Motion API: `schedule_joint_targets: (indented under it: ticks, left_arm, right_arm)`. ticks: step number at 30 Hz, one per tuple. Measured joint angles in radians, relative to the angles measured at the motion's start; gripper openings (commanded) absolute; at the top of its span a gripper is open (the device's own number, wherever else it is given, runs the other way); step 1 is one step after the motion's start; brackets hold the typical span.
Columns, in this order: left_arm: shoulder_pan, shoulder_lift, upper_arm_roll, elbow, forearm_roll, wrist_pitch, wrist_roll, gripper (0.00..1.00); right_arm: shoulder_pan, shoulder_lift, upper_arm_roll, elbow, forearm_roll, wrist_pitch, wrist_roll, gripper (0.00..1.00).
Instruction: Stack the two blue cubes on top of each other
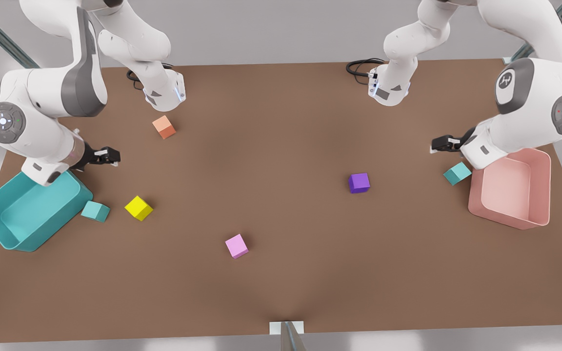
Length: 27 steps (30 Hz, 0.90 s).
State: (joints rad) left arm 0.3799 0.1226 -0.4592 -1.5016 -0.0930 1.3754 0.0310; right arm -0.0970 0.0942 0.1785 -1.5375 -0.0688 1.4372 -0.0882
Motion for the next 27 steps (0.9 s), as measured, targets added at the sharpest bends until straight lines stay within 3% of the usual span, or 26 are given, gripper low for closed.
schedule_joint_targets:
  ticks: [6,12,16,27]
  left_arm:
    - [-0.007,0.011,-0.001,0.001,-0.001,0.0,-0.004,1.0]
    - [0.033,0.009,0.001,0.005,0.0,-0.016,-0.006,1.0]
    - [0.037,0.013,0.0,0.002,0.0,-0.027,-0.007,1.0]
    - [0.045,0.02,-0.002,0.005,0.006,-0.033,-0.008,1.0]
  right_arm:
    - [0.021,0.158,-0.003,0.065,-0.108,-0.012,-0.082,1.0]
    - [-0.145,0.29,-0.004,-0.039,-0.16,0.2,-0.353,1.0]
    - [-0.244,0.291,-0.003,-0.214,-0.11,0.388,-0.556,1.0]
    - [-0.276,0.29,-0.005,-0.32,-0.093,0.642,-1.089,1.0]
